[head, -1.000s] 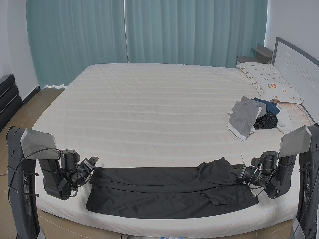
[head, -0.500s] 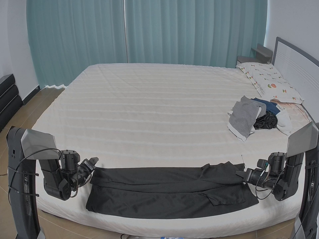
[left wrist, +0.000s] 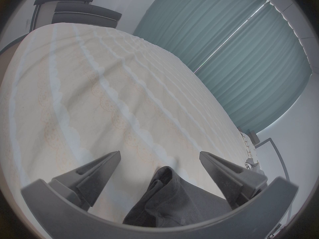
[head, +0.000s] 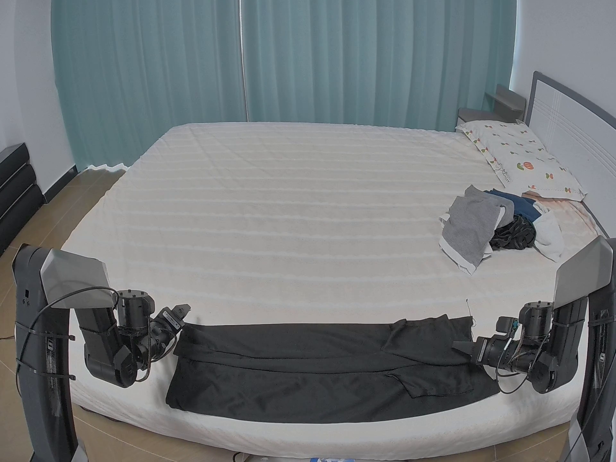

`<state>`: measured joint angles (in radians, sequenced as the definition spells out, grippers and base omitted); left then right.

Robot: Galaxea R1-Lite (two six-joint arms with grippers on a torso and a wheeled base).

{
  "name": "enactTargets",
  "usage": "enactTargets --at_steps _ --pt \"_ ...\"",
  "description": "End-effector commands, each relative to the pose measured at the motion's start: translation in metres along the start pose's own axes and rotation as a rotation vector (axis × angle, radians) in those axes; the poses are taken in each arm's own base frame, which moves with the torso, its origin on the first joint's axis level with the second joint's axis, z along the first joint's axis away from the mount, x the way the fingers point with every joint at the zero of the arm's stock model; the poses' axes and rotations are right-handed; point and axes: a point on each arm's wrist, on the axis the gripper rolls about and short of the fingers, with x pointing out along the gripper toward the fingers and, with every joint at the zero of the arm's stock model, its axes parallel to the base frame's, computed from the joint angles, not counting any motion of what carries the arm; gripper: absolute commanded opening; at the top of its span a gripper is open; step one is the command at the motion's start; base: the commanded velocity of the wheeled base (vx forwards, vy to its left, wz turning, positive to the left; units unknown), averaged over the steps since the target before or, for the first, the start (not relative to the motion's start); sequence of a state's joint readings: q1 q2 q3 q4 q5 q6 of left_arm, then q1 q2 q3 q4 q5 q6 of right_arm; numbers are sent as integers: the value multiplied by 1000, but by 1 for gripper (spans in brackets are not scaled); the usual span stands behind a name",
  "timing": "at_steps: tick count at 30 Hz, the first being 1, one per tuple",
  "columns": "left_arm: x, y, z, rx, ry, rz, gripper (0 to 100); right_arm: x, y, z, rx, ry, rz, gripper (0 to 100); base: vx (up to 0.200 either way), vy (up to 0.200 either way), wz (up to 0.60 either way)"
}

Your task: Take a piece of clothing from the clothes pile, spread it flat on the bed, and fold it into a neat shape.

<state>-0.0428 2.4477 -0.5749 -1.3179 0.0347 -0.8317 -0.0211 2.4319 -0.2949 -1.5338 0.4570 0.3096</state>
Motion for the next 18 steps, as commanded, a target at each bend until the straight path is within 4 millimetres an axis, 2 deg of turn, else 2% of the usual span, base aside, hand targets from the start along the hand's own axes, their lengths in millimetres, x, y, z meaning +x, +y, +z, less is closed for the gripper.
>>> enactTargets --at_steps 1,6,7,8,11,13,14,15,17,18 --pt "0 -1 0 -3 -2 -2 100 -4 4 7 -13 -41 5 100 0 0 0" --pt "-1 1 4 -12 -11 2 100 -23 20 36 -3 -161 24 100 0 0 0" --pt "-1 1 4 -12 -12 1 100 -23 20 36 -1 -164 24 100 0 0 0" --pt "-3 1 7 -18 -20 2 100 -27 28 47 8 -205 35 100 0 0 0" --pt "-8 2 11 -24 -26 6 100 -21 38 59 22 -201 27 100 0 0 0" --pt "-9 1 11 -24 -27 4 100 -20 39 59 22 -199 26 100 0 0 0" --pt "-9 2 12 -27 -31 8 100 -15 48 68 59 -211 -51 100 0 0 0" --pt "-8 2 12 -27 -31 8 100 -17 54 69 88 -211 -64 100 0 0 0" --pt "-8 2 12 -27 -31 8 100 -17 54 69 88 -211 -64 100 0 0 0" --pt "-7 4 12 -28 -31 13 100 -26 81 61 208 -174 -56 100 0 0 0"
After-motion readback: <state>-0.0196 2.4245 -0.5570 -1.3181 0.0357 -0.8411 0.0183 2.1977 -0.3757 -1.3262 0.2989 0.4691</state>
